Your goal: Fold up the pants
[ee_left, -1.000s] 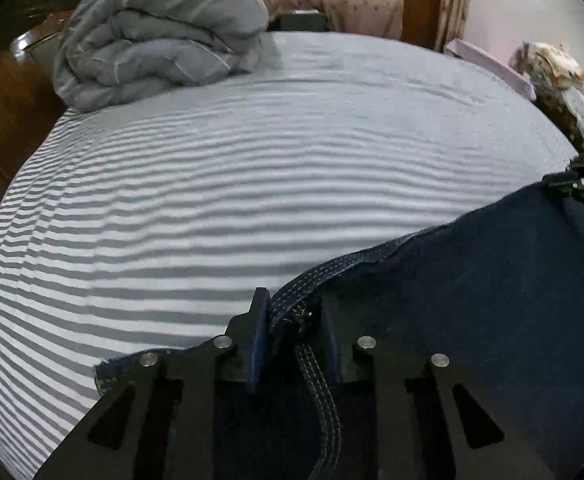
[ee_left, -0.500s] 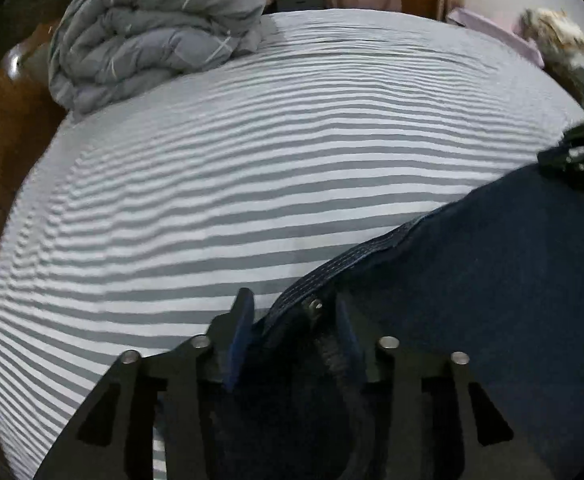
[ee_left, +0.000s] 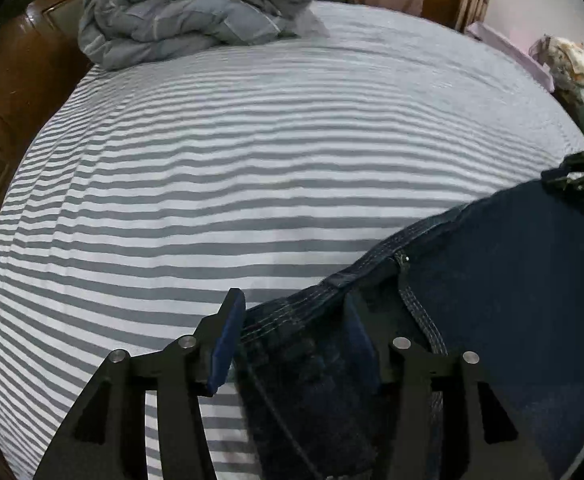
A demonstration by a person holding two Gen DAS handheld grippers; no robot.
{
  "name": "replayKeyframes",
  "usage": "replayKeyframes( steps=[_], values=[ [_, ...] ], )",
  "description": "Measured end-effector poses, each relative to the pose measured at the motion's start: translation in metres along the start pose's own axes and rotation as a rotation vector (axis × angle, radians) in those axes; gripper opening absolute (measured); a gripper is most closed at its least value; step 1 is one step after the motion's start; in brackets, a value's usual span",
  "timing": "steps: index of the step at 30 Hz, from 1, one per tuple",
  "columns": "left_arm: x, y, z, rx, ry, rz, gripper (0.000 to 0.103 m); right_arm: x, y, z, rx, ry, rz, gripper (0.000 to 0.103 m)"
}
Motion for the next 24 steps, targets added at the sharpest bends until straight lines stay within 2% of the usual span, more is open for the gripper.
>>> replayKeyframes(
  steps=[3, 5, 7, 11, 15, 16, 17, 19, 21, 24],
  values=[
    [0.013, -0.009, -0.004, 0.007, -0.042, -0.09, 0.058, -0.002, -0.005, -0.003, -0.004, 0.01, 0.002, 0.03],
    [0.019, -0.021, 0.001, 0.05, -0.086, -0.152, 0.06, -0.002, -0.005, -0.003, -0.008, 0.024, 0.005, 0.031],
    [0.023, -0.034, 0.011, 0.09, -0.09, -0.179, 0.061, -0.003, -0.009, -0.005, -0.005, 0.042, 0.004, 0.031],
    [0.018, -0.032, 0.021, 0.044, -0.122, -0.227, 0.077, -0.004, -0.012, -0.007, 0.03, 0.086, -0.017, 0.036],
    [0.002, -0.021, 0.033, 0.009, -0.054, -0.184, 0.08, -0.002, -0.009, 0.001, 0.044, 0.106, -0.023, 0.041],
    [-0.003, -0.02, 0.036, 0.006, -0.023, -0.157, 0.079, 0.0, -0.009, 0.002, 0.042, 0.097, -0.033, 0.037],
    [-0.006, -0.02, 0.036, 0.005, 0.002, -0.132, 0.077, 0.003, -0.009, 0.001, 0.042, 0.088, -0.048, 0.035],
    [-0.013, -0.019, 0.03, -0.011, 0.001, -0.125, 0.061, 0.01, -0.01, -0.002, 0.043, 0.092, -0.061, 0.013],
    [-0.016, -0.019, 0.019, -0.024, -0.024, -0.152, 0.034, 0.017, -0.009, -0.008, 0.036, 0.067, -0.083, 0.009],
    [-0.017, -0.016, -0.001, -0.062, -0.019, -0.131, 0.024, 0.025, -0.009, -0.026, 0.018, 0.018, -0.116, 0.006]
  ],
)
Point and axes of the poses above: each gripper's, at about its wrist camera, not at the fingertips, and z roughly the way its jaws point, x to its left, y to its top, the point moved 9 cm from there along z, roughly the way its jaws point, and after that the axes turned 8 degrees about -x, right-handed, at the moved point
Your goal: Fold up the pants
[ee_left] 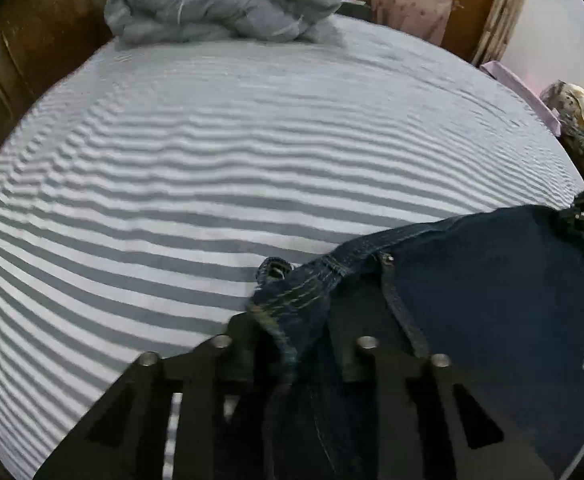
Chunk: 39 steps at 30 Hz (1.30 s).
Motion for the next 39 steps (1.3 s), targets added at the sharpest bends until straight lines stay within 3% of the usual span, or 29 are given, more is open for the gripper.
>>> replayKeyframes(
  steps=[7, 11, 16, 19, 24, 31, 34, 39],
  values=[
    [-0.014, 0.016, -0.086, -0.101, -0.084, -0.02, 0.022, 0.028, -0.002, -0.093, -0.077, -0.038, -0.016, 0.005],
    [-0.009, 0.008, -0.14, -0.127, -0.131, -0.006, 0.022, 0.059, -0.017, -0.147, -0.12, -0.05, -0.031, 0.005],
    [-0.017, -0.036, -0.195, -0.11, -0.149, 0.029, 0.022, 0.121, -0.061, -0.202, -0.168, -0.05, -0.061, 0.005],
    [-0.012, -0.073, -0.212, -0.072, -0.136, 0.049, 0.022, 0.156, -0.091, -0.211, -0.163, -0.041, -0.075, 0.005],
    [-0.014, -0.135, -0.223, -0.006, -0.119, 0.077, 0.022, 0.211, -0.163, -0.2, -0.106, 0.037, -0.037, 0.005],
    [-0.019, -0.22, -0.204, 0.151, -0.037, 0.213, 0.023, 0.26, -0.255, -0.125, 0.082, 0.082, -0.026, 0.006],
    [-0.013, -0.25, -0.193, 0.213, 0.012, 0.255, 0.022, 0.267, -0.272, -0.109, 0.119, 0.083, -0.017, 0.007],
    [-0.002, -0.251, -0.197, 0.167, -0.001, 0.155, 0.022, 0.272, -0.273, -0.112, 0.124, 0.108, 0.015, 0.007]
  ],
)
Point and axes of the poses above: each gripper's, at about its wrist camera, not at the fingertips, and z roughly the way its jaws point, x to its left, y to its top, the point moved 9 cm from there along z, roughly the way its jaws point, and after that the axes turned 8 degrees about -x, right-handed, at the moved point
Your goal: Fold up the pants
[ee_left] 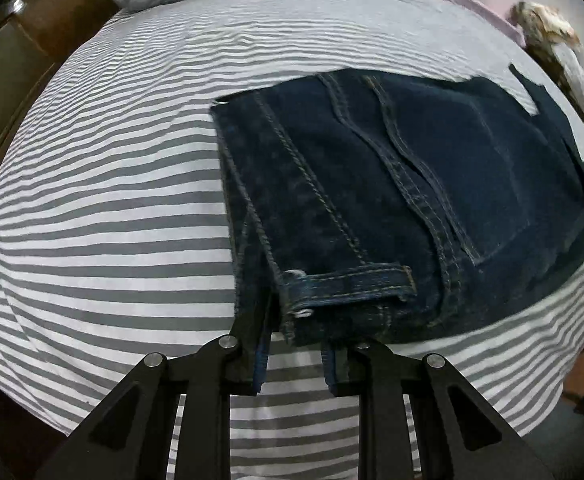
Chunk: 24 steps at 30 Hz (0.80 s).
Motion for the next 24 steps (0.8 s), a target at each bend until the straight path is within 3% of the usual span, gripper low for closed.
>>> replayKeyframes(
  steps=[3, 9, 11, 13, 14, 17, 19, 21, 24],
  values=[
    [0.003, -0.004, 0.004, 0.004, -0.004, -0.013, 0.022, 0.007, -0.006, 0.0, 0.007, 0.029, 0.005, 0.007],
    [0.006, -0.003, 0.003, 0.011, 0.033, -0.032, 0.024, -0.002, -0.015, 0.029, 0.026, -0.024, 0.061, 0.01],
    [0.008, -0.006, -0.005, 0.033, 0.07, -0.002, 0.024, 0.0, -0.014, 0.029, 0.019, -0.033, 0.074, 0.017],
    [0.012, -0.009, -0.014, 0.049, 0.103, 0.011, 0.024, 0.004, -0.013, 0.023, 0.002, -0.009, 0.096, 0.033],
    [0.013, -0.01, -0.02, 0.052, 0.114, 0.006, 0.024, 0.005, -0.013, 0.02, -0.006, -0.001, 0.111, 0.034],
    [0.014, -0.005, -0.047, 0.004, 0.147, -0.013, 0.024, 0.003, -0.011, 0.0, -0.072, 0.031, 0.175, 0.042],
    [0.002, 0.007, -0.071, -0.074, 0.139, -0.029, 0.024, 0.001, -0.01, -0.012, -0.116, 0.059, 0.222, 0.047],
    [-0.018, 0.021, -0.089, -0.134, 0.128, -0.018, 0.024, -0.008, -0.014, -0.022, -0.146, 0.059, 0.28, 0.047],
    [-0.078, 0.049, -0.099, -0.21, 0.042, 0.037, 0.025, -0.022, -0.021, -0.032, -0.173, 0.02, 0.322, 0.047]
  ],
)
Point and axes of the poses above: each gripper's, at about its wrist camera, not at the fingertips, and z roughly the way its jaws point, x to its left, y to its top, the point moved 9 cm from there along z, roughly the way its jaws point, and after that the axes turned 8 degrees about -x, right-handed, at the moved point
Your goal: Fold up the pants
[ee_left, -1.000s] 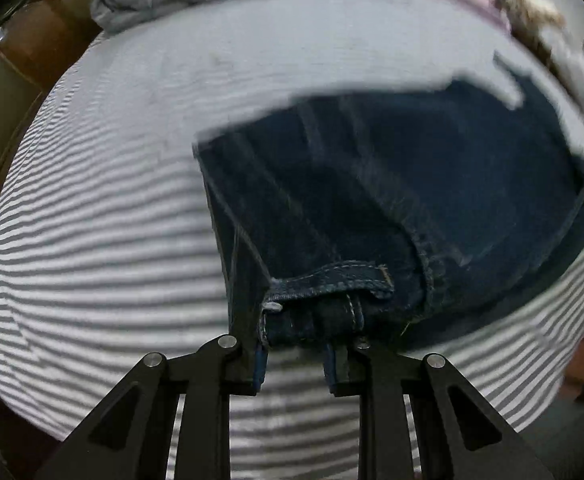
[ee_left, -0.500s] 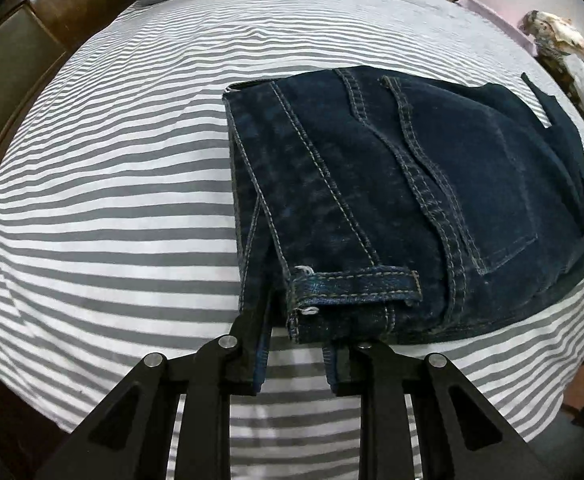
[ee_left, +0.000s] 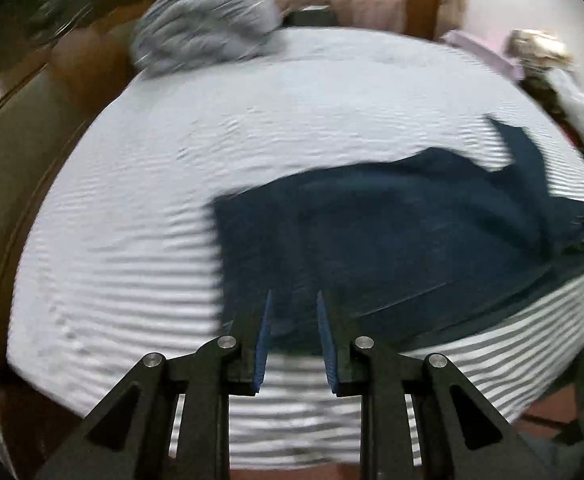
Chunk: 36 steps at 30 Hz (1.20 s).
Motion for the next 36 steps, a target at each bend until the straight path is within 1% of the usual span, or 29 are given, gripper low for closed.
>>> replayKeyframes(
  steps=[1, 3, 5, 10, 12, 13, 15, 18, 20, 22, 24, 27, 28, 29, 30, 33, 35, 36],
  values=[
    [-0.016, 0.005, 0.001, -0.009, -0.019, 0.02, 0.025, -0.007, 0.0, -0.005, -0.015, -0.005, 0.032, 0.047],
    [-0.068, 0.014, 0.01, -0.023, -0.096, 0.082, 0.025, -0.015, 0.0, -0.011, -0.029, -0.006, 0.083, 0.047],
    [-0.125, 0.017, 0.025, -0.011, -0.183, 0.137, 0.025, -0.026, 0.001, -0.022, -0.053, -0.038, 0.101, 0.047],
    [-0.258, 0.003, 0.059, 0.046, -0.407, 0.238, 0.025, -0.051, 0.011, -0.064, -0.132, -0.064, 0.157, 0.047],
    [-0.294, -0.001, 0.068, 0.054, -0.456, 0.243, 0.025, -0.062, 0.012, -0.081, -0.152, -0.074, 0.181, 0.047],
    [-0.313, -0.002, 0.075, 0.056, -0.467, 0.232, 0.025, -0.067, 0.012, -0.086, -0.159, -0.081, 0.188, 0.047],
    [-0.336, -0.004, 0.087, 0.07, -0.483, 0.204, 0.025, -0.08, 0.012, -0.096, -0.165, -0.102, 0.201, 0.047],
    [-0.358, -0.01, 0.111, 0.098, -0.459, 0.184, 0.025, -0.1, 0.016, -0.104, -0.158, -0.139, 0.21, 0.047],
    [-0.371, -0.013, 0.127, 0.109, -0.419, 0.19, 0.025, -0.115, 0.025, -0.108, -0.15, -0.175, 0.217, 0.047],
    [-0.377, -0.016, 0.14, 0.115, -0.401, 0.188, 0.025, -0.131, 0.037, -0.109, -0.136, -0.198, 0.229, 0.047],
    [-0.382, -0.018, 0.149, 0.112, -0.386, 0.176, 0.025, -0.154, 0.06, -0.11, -0.128, -0.24, 0.261, 0.047],
    [-0.385, -0.015, 0.153, 0.073, -0.379, 0.168, 0.025, -0.186, 0.097, -0.105, -0.109, -0.291, 0.315, 0.047],
    [-0.384, -0.014, 0.153, 0.059, -0.378, 0.162, 0.025, -0.201, 0.114, -0.099, -0.093, -0.324, 0.351, 0.047],
    [-0.384, -0.014, 0.153, 0.047, -0.379, 0.156, 0.024, -0.211, 0.127, -0.094, -0.09, -0.335, 0.375, 0.047],
    [-0.386, -0.015, 0.152, 0.037, -0.379, 0.152, 0.024, -0.22, 0.142, -0.087, -0.091, -0.346, 0.395, 0.046],
    [-0.384, -0.014, 0.151, 0.0, -0.375, 0.14, 0.021, -0.247, 0.182, -0.061, -0.083, -0.423, 0.452, 0.046],
    [-0.385, -0.014, 0.15, -0.02, -0.364, 0.158, 0.019, -0.26, 0.2, -0.04, -0.051, -0.462, 0.479, 0.045],
    [-0.385, -0.015, 0.149, -0.026, -0.368, 0.159, 0.018, -0.268, 0.207, -0.027, -0.024, -0.501, 0.493, 0.044]
  ],
)
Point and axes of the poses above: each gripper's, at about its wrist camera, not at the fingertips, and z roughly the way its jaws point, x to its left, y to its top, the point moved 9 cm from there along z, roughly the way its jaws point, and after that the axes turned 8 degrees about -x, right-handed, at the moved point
